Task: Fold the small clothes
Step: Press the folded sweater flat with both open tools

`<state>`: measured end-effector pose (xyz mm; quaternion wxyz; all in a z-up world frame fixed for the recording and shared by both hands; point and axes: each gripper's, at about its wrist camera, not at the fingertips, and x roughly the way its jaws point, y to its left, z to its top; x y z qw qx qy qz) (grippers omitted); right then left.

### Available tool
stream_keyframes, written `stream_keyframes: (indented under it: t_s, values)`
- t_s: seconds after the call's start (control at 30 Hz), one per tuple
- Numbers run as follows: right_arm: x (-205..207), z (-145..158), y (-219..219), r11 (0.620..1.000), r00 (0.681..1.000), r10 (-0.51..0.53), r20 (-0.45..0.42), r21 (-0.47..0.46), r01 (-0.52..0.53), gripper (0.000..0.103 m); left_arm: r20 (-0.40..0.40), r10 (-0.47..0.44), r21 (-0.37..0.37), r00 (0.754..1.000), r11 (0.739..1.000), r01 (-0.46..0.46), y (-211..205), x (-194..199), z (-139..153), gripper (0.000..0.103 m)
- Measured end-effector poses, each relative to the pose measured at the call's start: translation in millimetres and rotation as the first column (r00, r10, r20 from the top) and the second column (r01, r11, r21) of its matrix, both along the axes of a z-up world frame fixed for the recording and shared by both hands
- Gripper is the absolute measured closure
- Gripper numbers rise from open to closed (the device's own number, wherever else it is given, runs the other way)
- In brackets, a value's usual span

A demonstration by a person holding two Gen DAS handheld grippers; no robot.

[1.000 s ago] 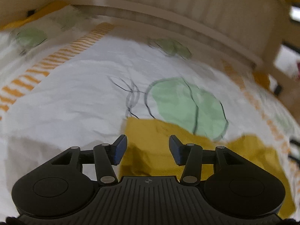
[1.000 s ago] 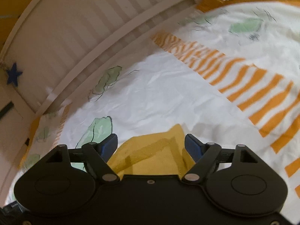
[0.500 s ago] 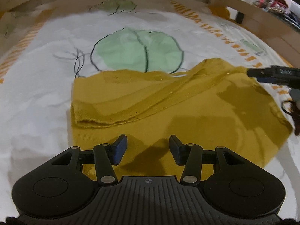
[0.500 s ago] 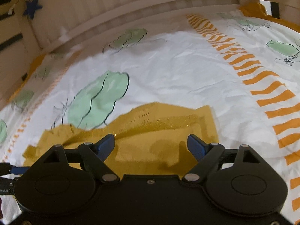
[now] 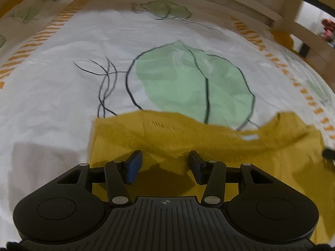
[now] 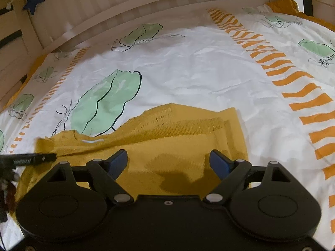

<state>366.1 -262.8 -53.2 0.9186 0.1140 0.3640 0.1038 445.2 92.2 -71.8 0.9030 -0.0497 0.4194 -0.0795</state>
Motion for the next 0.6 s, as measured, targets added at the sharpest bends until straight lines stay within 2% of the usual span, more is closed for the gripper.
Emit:
stream_keyframes:
  t_s: [0.1, 0.17, 0.27, 0.43, 0.6]
  values:
    - [0, 1, 4, 1.0, 1.0, 0.012, 0.004, -0.003, -0.012, 0.014, 0.008, 0.069, -0.007, 0.998, 0.998, -0.069, 5, 7, 6, 0.055]
    - [-1, 1, 7, 1.0, 1.0, 0.022, 0.011, -0.015, -0.022, 0.01, 0.016, 0.132, -0.031, 0.991, 0.991, -0.132, 11, 9, 11, 0.055]
    - [-3, 3, 13, 0.999, 0.999, 0.039, 0.019, -0.034, -0.038, 0.01, 0.04, 0.177, -0.08, 0.983, 0.982, -0.173, 18, 0, 24, 0.055]
    - [-3, 6, 14, 0.999, 0.999, 0.043, 0.027, -0.026, -0.043, 0.01, 0.066, 0.172, -0.121, 0.983, 0.979, -0.164, 19, -34, 42, 0.055]
    - [-5, 8, 16, 0.998, 0.998, 0.056, 0.025, -0.027, -0.056, 0.008, 0.029, 0.081, -0.047, 0.996, 0.996, -0.08, 14, -70, 36, 0.055]
